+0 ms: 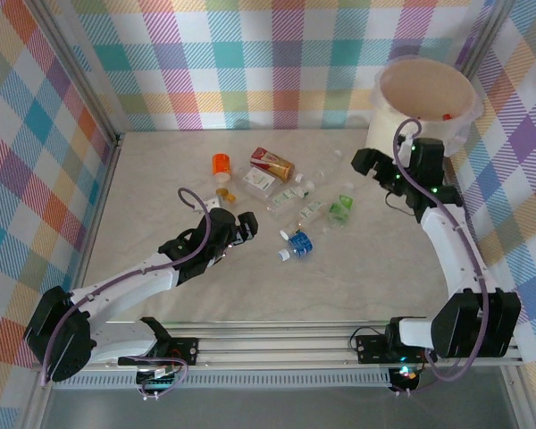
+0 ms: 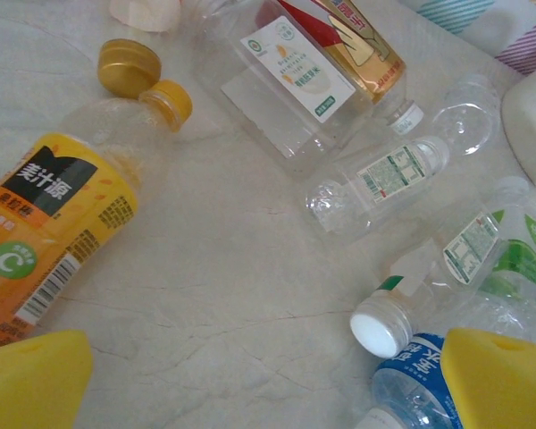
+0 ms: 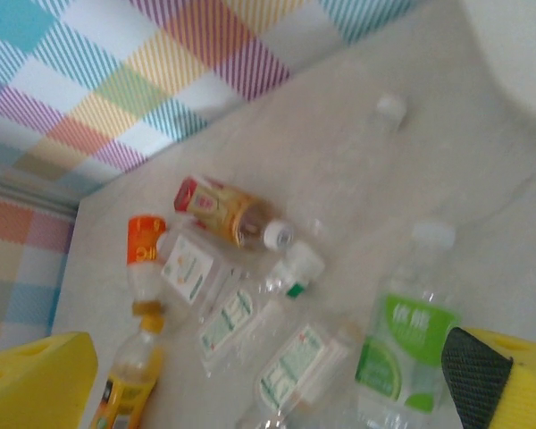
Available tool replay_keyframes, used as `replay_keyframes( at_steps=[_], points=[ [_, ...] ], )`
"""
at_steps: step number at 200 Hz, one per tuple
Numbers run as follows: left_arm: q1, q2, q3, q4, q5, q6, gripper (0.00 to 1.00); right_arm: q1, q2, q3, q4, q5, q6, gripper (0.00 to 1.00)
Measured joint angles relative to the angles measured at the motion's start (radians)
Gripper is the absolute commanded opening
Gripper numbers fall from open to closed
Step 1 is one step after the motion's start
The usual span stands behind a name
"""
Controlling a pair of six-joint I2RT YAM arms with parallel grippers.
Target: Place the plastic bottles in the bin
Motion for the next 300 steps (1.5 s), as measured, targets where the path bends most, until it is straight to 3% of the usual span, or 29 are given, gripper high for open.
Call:
replay_keyframes(
  at_steps=[42, 110, 165, 210, 300],
  points=[
    [0.005, 0.004, -0.008, 0.036, 0.021, -0.043, 1.00, 0.092, 0.152, -0.051, -0.026, 0.013, 0.054, 1.00],
    [0.005, 0.006, -0.027, 0.058, 0.042, -0.084, 1.00, 0.261, 0.355, -0.047, -0.082, 0.348, 0.089, 1.00],
    [0.005, 0.010, -0.027, 0.058, 0.043, -0.093, 1.00, 0.270, 0.439, -0.016, -0.077, 0.467, 0.105, 0.94],
    [0.005, 0.018, -0.027, 0.057, 0.043, -0.093, 1.00, 0.271, 0.484, 0.001, -0.071, 0.518, 0.103, 0.84],
    [0.005, 0.036, -0.027, 0.059, 0.074, -0.092, 1.00, 0.271, 0.602, 0.082, -0.065, 0.543, -0.039, 0.81]
  ],
)
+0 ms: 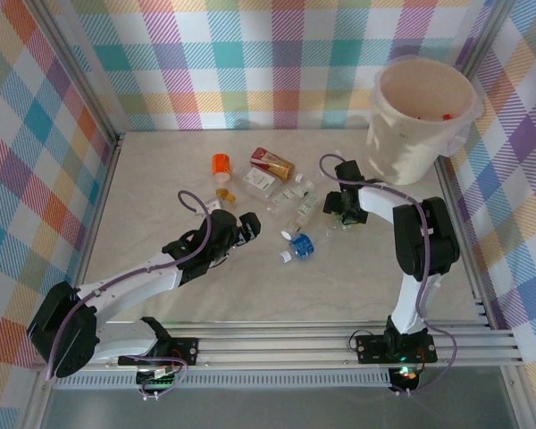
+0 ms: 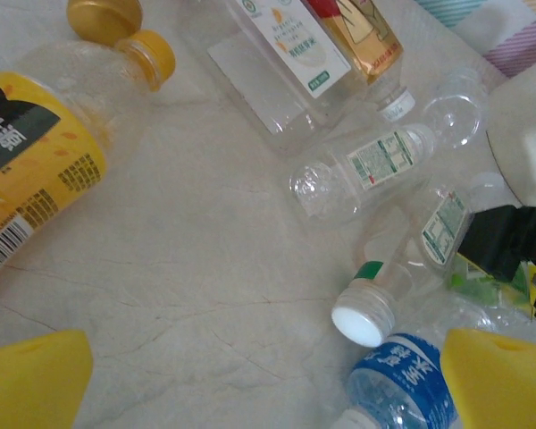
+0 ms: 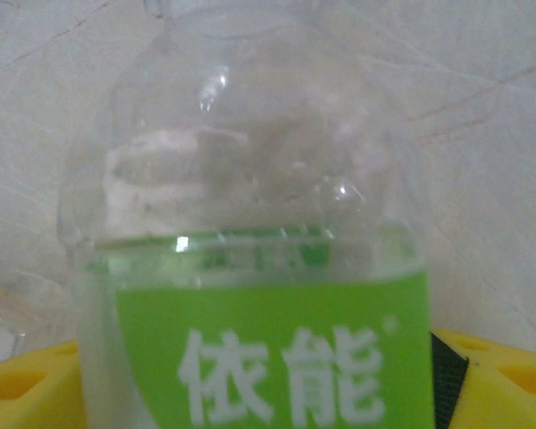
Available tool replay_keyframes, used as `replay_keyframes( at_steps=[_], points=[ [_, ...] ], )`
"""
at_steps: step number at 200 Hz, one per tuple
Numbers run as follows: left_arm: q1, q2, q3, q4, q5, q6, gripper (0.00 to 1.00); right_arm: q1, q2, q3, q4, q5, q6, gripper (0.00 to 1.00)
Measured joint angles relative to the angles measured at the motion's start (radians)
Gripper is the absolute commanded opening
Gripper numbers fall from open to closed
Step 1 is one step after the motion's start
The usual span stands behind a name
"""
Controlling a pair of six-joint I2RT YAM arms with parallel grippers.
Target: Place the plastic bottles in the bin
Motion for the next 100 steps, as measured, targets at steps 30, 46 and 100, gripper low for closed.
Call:
replay_keyframes(
  at_steps=[30, 46, 100],
  points=[
    [0.000, 0.026, 0.000, 0.008, 0.047, 0.021, 1.00, 0.000, 0.008, 0.002, 0.000, 0.014, -0.047, 0.75],
    [0.000, 0.043, 0.002, 0.023, 0.071, 0.030, 1.00, 0.000, 0.008, 0.002, 0.000, 0.024, -0.069, 0.70],
    [-0.001, 0.094, 0.031, 0.043, 0.119, 0.053, 1.00, 0.000, -0.045, -0.061, 0.044, 0.031, -0.112, 0.50]
  ],
)
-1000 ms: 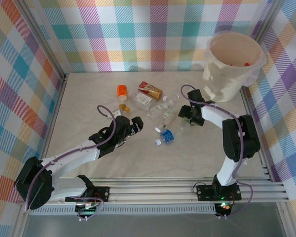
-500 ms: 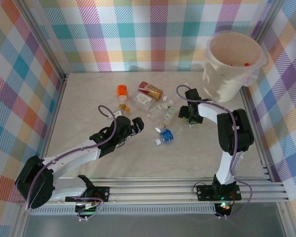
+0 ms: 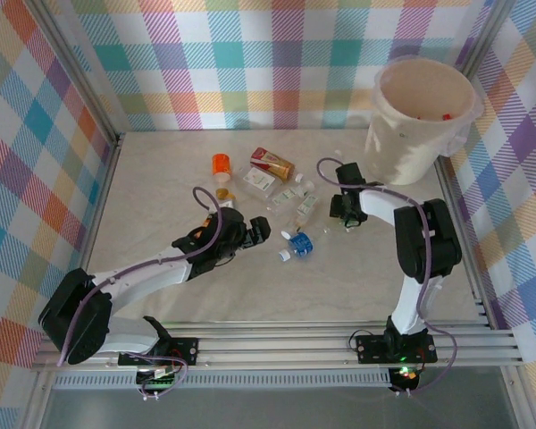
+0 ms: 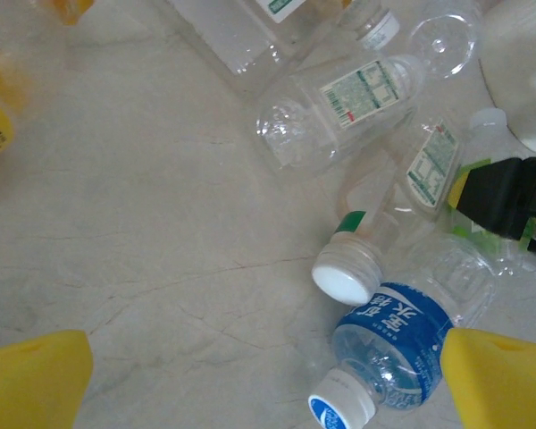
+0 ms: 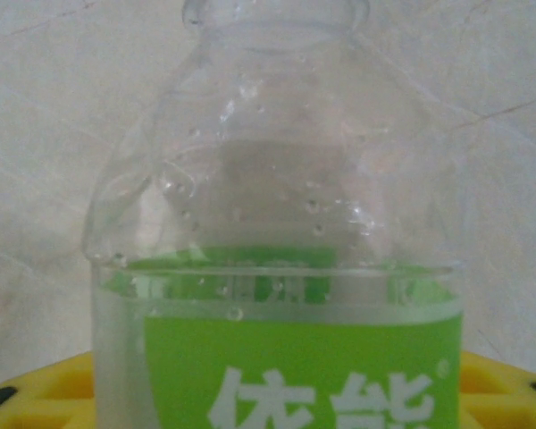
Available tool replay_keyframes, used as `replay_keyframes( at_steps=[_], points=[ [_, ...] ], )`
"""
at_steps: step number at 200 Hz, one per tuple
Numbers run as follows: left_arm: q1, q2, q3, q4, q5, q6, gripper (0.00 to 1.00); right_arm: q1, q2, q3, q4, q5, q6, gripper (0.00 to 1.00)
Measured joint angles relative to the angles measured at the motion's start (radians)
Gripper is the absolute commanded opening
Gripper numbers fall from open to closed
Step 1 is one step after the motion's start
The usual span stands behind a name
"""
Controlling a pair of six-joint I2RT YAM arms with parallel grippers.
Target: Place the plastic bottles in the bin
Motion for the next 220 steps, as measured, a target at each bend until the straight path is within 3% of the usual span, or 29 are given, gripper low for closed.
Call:
replay_keyframes(
  at_steps=[62, 152, 187, 220],
  points=[
    [0.000, 0.010, 0.009, 0.009, 0.001, 0.003, 1.00, 0.000, -0.164, -0.085, 0.037, -0.011, -0.010, 0.42],
    [-0.001, 0.021, 0.009, 0.026, 0.007, 0.004, 1.00, 0.000, -0.370, -0.133, 0.249, -0.160, -0.028, 0.38],
    [-0.001, 0.006, 0.009, 0.025, 0.000, 0.007, 1.00, -0.010, -0.416, -0.089, 0.291, -0.193, -0.041, 0.37],
    [-0.001, -0.018, 0.009, 0.024, -0.005, 0.013, 1.00, -0.058, -0.420, 0.055, 0.280, -0.225, -0.075, 0.37]
  ],
)
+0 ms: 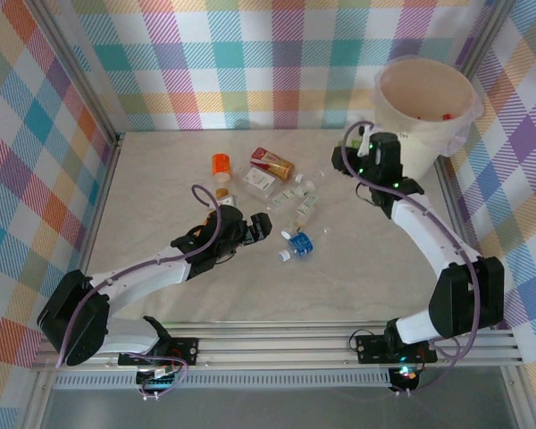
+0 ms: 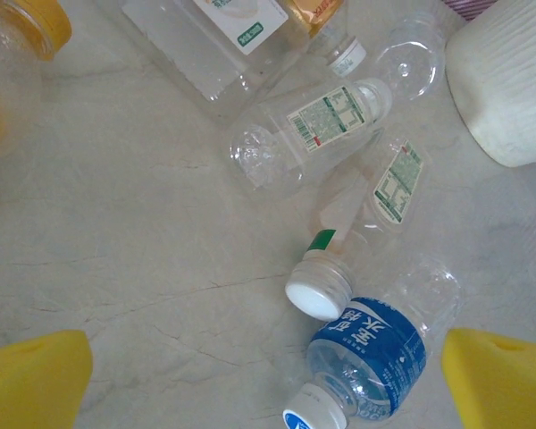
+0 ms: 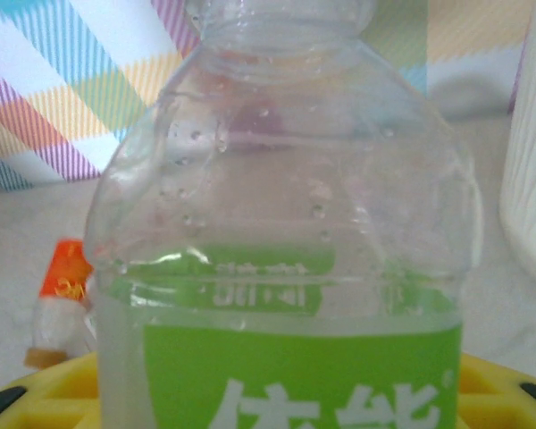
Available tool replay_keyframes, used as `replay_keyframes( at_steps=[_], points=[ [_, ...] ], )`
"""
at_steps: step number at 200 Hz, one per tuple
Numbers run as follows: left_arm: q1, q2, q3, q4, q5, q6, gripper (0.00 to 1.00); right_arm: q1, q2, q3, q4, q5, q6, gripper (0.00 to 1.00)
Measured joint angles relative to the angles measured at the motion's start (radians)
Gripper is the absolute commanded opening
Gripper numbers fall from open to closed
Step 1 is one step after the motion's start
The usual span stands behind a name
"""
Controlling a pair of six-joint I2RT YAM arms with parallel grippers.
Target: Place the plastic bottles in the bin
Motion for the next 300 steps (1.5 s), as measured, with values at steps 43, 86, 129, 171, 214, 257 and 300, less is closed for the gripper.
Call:
replay_keyframes(
  at_steps=[43, 86, 129, 171, 214, 257, 300],
  points=[
    [0.000, -0.007, 0.000, 0.000, -0.006, 0.006, 1.00, -0.116, 0.040, 0.243, -0.031, -0.052, -0.033, 0.36],
    [0.000, -0.016, -0.001, 0.000, -0.007, 0.006, 1.00, -0.218, 0.156, 0.476, -0.106, -0.074, -0.038, 0.36],
    [0.000, -0.040, -0.006, 0.000, -0.015, 0.006, 1.00, -0.312, 0.295, 0.661, -0.207, -0.080, -0.006, 0.36],
    [0.000, -0.071, -0.028, -0.010, -0.026, 0.006, 1.00, -0.370, 0.420, 0.780, -0.281, -0.056, 0.021, 0.37],
    [0.000, -0.084, -0.037, -0.025, -0.041, 0.005, 1.00, -0.378, 0.508, 0.861, -0.335, 0.021, 0.005, 0.39],
    [0.000, -0.084, -0.040, -0.024, -0.044, 0.005, 1.00, -0.379, 0.615, 0.992, -0.426, 0.076, -0.037, 0.41],
    [0.000, -0.057, -0.040, -0.024, -0.043, 0.005, 1.00, -0.379, 0.740, 1.184, -0.578, 0.132, -0.069, 0.43]
  ],
)
